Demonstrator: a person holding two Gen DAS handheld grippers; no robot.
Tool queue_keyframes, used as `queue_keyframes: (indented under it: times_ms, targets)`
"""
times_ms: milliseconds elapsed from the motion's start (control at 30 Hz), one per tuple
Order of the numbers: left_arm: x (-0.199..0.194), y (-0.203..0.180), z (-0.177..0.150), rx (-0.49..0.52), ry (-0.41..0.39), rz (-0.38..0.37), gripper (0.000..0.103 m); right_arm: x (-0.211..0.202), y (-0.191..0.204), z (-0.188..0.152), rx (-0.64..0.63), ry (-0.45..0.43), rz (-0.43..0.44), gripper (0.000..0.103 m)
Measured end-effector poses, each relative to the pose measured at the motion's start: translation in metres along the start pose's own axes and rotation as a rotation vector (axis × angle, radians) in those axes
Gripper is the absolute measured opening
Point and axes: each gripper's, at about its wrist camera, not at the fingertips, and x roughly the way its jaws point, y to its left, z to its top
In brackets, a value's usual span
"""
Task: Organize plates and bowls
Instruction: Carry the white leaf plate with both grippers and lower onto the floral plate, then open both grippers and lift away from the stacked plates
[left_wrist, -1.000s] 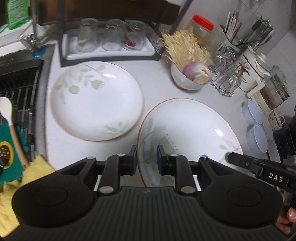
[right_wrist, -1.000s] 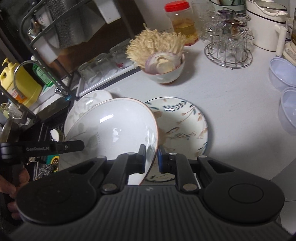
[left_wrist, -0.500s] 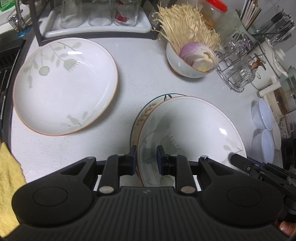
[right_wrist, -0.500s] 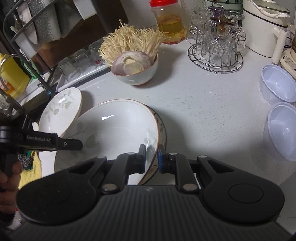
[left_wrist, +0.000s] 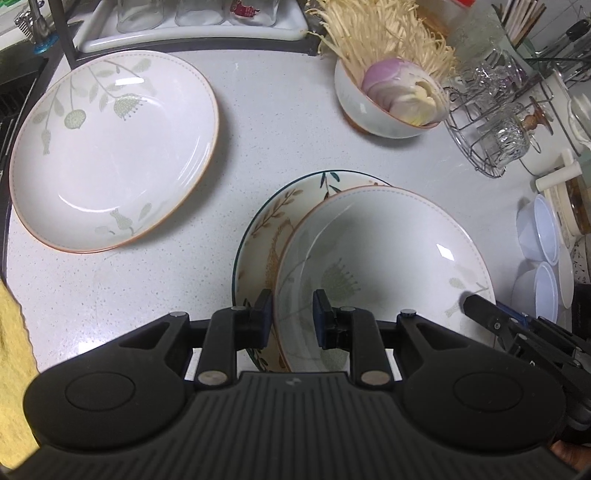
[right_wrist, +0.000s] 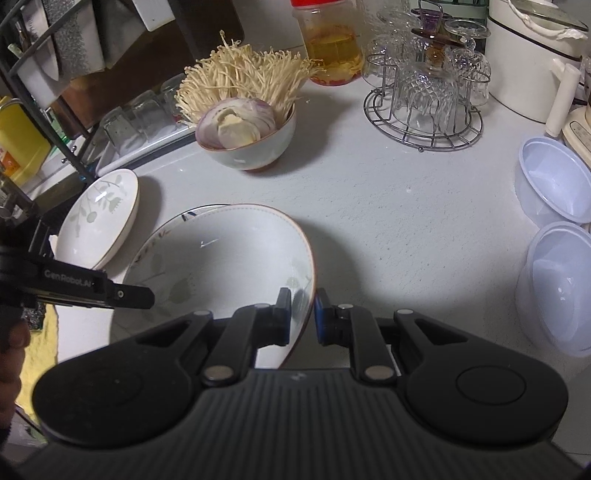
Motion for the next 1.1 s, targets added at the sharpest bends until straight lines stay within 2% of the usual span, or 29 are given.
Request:
queue_keyframes:
  times_ms: [533, 833, 1100]
  targets:
    - [-0.005, 0.004, 0.005, -0.012, -0.036, 0.056, 0.026, 0.016, 0.0, 0.006, -0.026, 0.004, 0.03, 0.016]
    - [-0.018, 0.01, 0.0, -0.016, -0.059, 0.036, 0.028, 0.025, 0.004, 0.005, -0.023, 0.028, 0.039, 0.015]
    - [-0.045, 0.005, -0.004, 0.049, -0.119, 0.027, 0.028, -0.002, 0.009, 0.012, -0.002, -0.054, 0.005, 0.016]
